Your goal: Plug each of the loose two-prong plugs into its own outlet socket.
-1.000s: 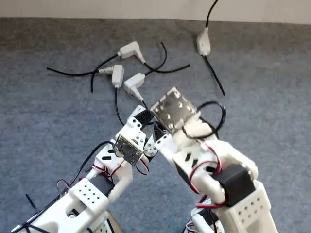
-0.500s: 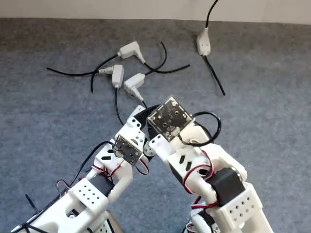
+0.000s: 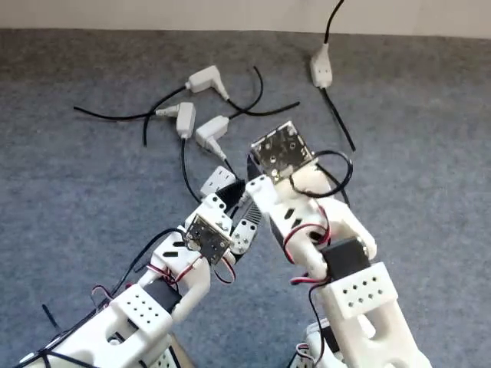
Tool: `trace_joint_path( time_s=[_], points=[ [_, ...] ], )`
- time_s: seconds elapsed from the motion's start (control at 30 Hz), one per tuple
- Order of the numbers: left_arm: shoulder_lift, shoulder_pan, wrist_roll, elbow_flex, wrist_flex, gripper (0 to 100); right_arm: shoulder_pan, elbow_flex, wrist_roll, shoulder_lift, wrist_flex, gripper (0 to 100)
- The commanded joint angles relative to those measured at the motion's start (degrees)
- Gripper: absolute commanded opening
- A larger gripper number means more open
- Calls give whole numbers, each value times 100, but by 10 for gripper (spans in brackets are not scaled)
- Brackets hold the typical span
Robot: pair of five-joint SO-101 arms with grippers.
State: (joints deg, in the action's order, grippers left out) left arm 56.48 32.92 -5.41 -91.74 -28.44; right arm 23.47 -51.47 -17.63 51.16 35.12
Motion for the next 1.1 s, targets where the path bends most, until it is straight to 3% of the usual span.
trace_joint_path(
  time_s=[0.0, 0.33, 0.77, 0.87, 1.07],
  points=[
    [163, -4, 18, 119, -149, 6, -505, -40, -79, -435, -127, 9],
    [163, -136, 18, 136, -149, 6, -998, 101, -70, -655, -268, 9],
    [163, -382, 44, 101, -114, 6, -1051, 1393, 26, -655, 1007, 9],
    [163, -409, 44, 92, -114, 6, -1086, 1912, 835, -655, 1244, 32],
    [163, -409, 44, 31, -141, 6, -1385, 3125, 2435, -699, 2264, 300]
  ],
)
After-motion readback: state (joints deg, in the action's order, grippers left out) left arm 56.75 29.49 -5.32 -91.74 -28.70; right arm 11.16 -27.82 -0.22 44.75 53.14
